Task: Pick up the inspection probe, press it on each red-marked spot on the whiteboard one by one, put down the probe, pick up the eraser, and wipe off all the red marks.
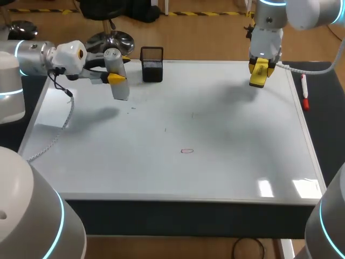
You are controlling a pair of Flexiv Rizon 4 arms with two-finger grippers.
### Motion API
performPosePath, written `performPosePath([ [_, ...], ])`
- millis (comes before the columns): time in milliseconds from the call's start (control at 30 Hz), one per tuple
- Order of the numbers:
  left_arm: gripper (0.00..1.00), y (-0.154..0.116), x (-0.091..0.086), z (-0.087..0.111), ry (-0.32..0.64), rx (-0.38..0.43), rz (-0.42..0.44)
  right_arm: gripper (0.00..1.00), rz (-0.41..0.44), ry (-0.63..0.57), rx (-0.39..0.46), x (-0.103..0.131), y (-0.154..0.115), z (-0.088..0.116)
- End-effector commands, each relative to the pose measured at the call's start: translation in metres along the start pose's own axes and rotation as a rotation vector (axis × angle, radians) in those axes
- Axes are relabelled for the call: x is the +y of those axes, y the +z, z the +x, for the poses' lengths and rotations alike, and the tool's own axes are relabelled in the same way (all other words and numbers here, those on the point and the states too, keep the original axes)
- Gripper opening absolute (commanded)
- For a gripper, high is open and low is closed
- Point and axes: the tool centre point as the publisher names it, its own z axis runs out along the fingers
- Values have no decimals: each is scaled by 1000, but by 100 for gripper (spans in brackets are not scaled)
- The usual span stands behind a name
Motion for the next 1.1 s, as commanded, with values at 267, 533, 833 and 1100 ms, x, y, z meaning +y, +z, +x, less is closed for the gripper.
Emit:
performPosePath([
  [267,0,0,-1,1,2,0,0,0,2,-2,3,0,-1,1],
  [533,0,0,-1,1,2,0,0,0,0,-15,17,7,3,-3],
  [833,0,0,-1,1,2,0,0,0,-29,-159,89,45,16,-21],
  [1100,0,0,-1,1,2,0,0,0,13,-305,75,91,8,-48],
])
